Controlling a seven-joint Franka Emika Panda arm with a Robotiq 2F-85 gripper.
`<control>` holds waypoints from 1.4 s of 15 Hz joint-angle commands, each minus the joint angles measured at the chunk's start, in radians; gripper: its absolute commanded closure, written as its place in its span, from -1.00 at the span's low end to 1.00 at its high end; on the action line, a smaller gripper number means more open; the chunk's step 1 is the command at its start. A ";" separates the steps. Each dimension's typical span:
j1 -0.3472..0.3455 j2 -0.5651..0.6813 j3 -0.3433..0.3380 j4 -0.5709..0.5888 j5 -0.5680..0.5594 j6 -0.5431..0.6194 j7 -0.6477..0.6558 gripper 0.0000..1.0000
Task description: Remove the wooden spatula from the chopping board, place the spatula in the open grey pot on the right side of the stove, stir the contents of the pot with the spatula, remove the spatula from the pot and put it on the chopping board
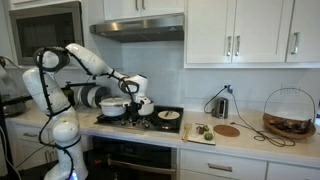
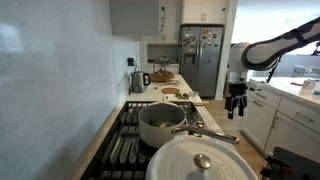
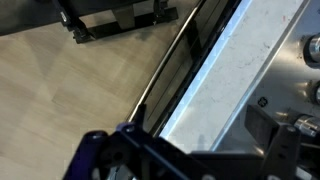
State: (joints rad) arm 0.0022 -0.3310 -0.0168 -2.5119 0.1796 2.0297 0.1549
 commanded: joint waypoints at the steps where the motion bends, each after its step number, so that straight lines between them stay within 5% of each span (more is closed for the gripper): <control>1: -0.026 0.044 -0.024 0.112 -0.019 -0.023 -0.057 -1.00; 12: -0.096 0.406 -0.148 0.655 -0.086 -0.227 -0.512 -1.00; 21: -0.216 0.722 -0.109 1.035 -0.140 -0.379 -0.950 -1.00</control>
State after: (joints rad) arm -0.1671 0.3049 -0.1564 -1.6028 0.0574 1.6988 -0.6783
